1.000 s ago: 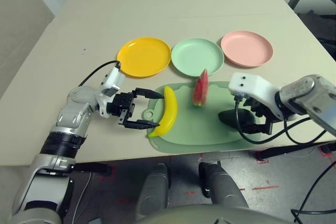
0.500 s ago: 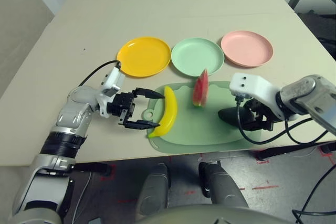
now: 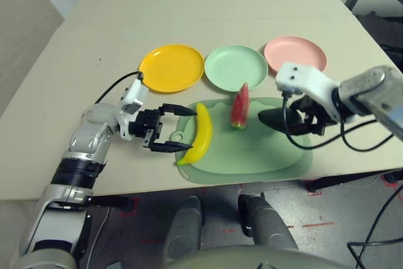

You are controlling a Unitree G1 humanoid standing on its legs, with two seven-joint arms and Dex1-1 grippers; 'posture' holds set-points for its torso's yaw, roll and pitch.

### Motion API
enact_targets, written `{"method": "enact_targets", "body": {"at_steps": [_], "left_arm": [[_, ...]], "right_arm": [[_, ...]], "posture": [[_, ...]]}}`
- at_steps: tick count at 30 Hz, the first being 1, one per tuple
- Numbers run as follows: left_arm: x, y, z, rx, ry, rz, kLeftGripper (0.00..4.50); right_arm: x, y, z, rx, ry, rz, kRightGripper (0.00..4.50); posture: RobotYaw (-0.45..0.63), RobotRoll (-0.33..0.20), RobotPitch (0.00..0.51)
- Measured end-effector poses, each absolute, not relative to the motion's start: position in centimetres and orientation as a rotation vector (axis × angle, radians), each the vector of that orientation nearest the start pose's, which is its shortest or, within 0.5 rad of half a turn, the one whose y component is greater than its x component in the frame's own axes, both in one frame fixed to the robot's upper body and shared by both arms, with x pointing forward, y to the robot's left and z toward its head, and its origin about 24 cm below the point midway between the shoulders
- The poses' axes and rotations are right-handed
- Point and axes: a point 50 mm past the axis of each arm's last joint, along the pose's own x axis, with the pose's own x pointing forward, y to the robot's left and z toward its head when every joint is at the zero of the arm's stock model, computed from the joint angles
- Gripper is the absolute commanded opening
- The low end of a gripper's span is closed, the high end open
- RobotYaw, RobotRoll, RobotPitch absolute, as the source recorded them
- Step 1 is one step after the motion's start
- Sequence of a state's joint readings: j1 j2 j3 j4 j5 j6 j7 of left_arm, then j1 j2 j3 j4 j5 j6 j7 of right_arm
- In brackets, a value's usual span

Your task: Place the fruits into color-matched plates.

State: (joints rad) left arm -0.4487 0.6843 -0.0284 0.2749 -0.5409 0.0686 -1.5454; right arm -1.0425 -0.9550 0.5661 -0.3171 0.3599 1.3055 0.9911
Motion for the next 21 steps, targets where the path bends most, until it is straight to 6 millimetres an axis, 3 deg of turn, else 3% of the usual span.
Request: {"method": "enact_targets", "body": {"at_steps": [6,11,20,21], "left_arm": [[29.7,21.5,14.8,0.237,-0.003,-1.323,4.50],[29.9,21.0,14.4,0.240,0.022,-1.267,4.50],[29.0,21.0,14.0,0.279,0.059,-1.247,4.50],[29.0,21.1,14.0,0.291,0.064,-1.245,4.50]], "right_arm": [[34.3,-14.3,24.8,-0.747,0.531,0.795,3.11],[38.3,-12.6,22.6,-0.758,0.481,0.782,3.11],[40.7,-9.0,20.1,-0.787,0.418,0.866,3.11],[40.8,-9.0,19.6,-0.794,0.425,0.871,3.46]], "posture": [[0.01,0.000,0.166],[0.03,0.000,0.170],[0.06,0.000,0.171],[0.06,0.000,0.171]]}}
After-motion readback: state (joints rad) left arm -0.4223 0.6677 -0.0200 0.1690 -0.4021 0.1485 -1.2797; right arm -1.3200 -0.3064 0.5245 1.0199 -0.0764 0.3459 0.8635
